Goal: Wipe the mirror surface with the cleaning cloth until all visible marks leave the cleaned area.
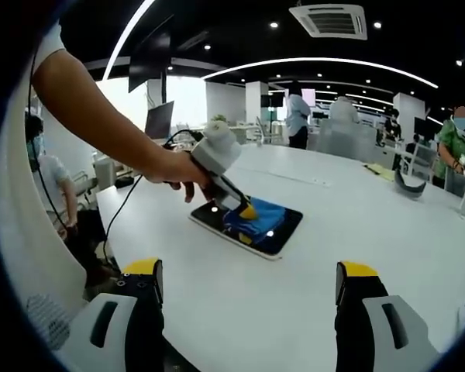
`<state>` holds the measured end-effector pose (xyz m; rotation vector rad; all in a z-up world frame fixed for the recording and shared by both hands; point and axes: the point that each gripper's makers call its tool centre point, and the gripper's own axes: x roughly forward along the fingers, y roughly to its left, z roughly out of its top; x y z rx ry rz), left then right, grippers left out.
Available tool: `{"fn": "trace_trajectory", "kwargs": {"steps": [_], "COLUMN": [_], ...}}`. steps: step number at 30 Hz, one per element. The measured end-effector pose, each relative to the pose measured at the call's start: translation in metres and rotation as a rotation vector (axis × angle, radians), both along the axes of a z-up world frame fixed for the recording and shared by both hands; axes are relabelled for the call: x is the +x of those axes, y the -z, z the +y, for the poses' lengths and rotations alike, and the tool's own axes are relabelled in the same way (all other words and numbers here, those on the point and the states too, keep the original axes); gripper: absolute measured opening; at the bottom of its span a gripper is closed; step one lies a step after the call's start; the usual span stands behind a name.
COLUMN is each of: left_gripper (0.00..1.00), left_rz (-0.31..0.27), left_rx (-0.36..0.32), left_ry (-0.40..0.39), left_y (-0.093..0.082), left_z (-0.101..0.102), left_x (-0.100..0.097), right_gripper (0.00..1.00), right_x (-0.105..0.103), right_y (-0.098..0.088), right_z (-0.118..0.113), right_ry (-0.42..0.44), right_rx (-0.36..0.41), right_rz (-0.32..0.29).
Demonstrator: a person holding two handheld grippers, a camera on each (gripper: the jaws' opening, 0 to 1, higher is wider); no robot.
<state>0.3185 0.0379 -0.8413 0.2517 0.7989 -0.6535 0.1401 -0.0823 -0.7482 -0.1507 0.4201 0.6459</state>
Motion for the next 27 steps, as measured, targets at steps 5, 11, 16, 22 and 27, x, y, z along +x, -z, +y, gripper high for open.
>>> {"fn": "trace_trajectory", "kwargs": {"steps": [5,11,16,22,27], "left_gripper": [0.12,0.12,0.11,0.11,0.11], "left_rz": [0.002,0.002,0.004,0.006,0.006], "left_rx": [0.001,-0.004,-0.009,-0.011,-0.012], "left_ry": [-0.007,-0.018,-0.027,-0.036,-0.045], "left_y": [0.0,0.0,0.0,0.0,0.0], "left_z": [0.004,0.008,0.012,0.017,0.023], "left_x": [-0.001,-0.002,-0.001,-0.001,-0.001], "right_gripper": [0.92,0.92,0.92,0.92,0.92], "right_x": [-0.001,-0.003,-0.004,-0.004,-0.005], "right_y": [0.001,0.0,0.0,0.0,0.001], "right_z": [0.001,0.003,0.003,0.006,0.007], "right_ry": [-0.004,-0.009,-0.008,-0.017,-0.024], "right_rx": [-0.004,-0.007,-0.005,-0.009,-0.012], "right_rz": [0.002,0.002,0.005,0.006,0.006]}}
